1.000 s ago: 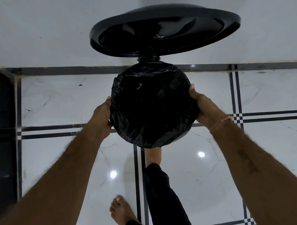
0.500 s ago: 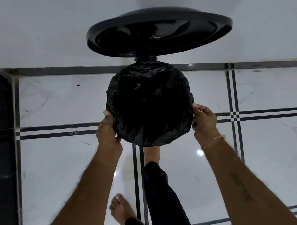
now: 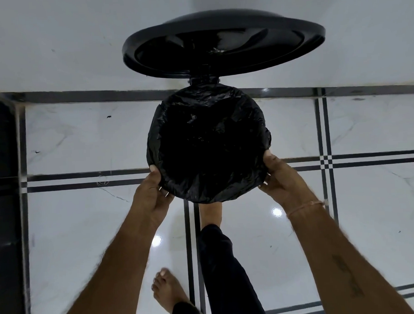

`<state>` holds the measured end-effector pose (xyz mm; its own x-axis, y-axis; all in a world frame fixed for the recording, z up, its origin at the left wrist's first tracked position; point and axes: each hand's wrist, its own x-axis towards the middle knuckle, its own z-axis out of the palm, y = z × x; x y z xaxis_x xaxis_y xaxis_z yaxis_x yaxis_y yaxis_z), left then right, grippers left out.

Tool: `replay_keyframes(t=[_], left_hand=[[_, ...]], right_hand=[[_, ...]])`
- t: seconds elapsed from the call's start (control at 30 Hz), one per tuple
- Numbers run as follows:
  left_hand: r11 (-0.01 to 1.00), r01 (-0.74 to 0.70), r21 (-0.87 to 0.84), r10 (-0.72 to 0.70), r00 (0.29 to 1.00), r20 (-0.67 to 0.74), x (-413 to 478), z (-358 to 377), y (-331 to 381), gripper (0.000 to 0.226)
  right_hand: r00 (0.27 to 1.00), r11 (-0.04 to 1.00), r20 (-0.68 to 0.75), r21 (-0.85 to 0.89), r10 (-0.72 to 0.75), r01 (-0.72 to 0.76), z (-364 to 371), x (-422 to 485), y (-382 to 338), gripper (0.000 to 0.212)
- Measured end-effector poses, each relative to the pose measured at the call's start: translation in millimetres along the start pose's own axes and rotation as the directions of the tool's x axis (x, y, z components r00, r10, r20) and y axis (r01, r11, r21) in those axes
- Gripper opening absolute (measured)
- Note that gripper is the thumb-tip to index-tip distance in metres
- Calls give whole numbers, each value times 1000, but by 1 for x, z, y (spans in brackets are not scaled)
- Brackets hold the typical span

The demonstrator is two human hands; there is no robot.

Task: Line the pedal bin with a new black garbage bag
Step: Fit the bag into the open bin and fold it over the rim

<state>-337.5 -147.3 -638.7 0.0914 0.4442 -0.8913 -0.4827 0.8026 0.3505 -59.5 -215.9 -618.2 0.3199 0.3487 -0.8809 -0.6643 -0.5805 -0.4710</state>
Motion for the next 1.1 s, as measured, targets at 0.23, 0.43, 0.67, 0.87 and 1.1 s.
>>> replay_keyframes(t=[0.23,0.43,0.67,0.87,1.1], left_hand=[[983,10,-181,-6,1000,23,-9,0,-19,51],[980,104,-171,-106,994,-1,-18,-5,-45,39],[986,62,-154,-73,995,-62,-14,1,-46,25],[989,39,-143,-51,995,-81,-5,-2,-31,12],[997,-53,-56,50,997,-50,-7,0,-19,24]], right_hand=[[996,905,82,426,-27,-11,3,-5,21,38],[999,950,-26,312,20,-11,-1,-16,48,30],[993,968,-111,250,31,-3,-4,-3,49,22],[988,932,-156,359,14,43,-8,-1,38,21],[983,943,-170,311,-66,117,-8,-6,32,30]])
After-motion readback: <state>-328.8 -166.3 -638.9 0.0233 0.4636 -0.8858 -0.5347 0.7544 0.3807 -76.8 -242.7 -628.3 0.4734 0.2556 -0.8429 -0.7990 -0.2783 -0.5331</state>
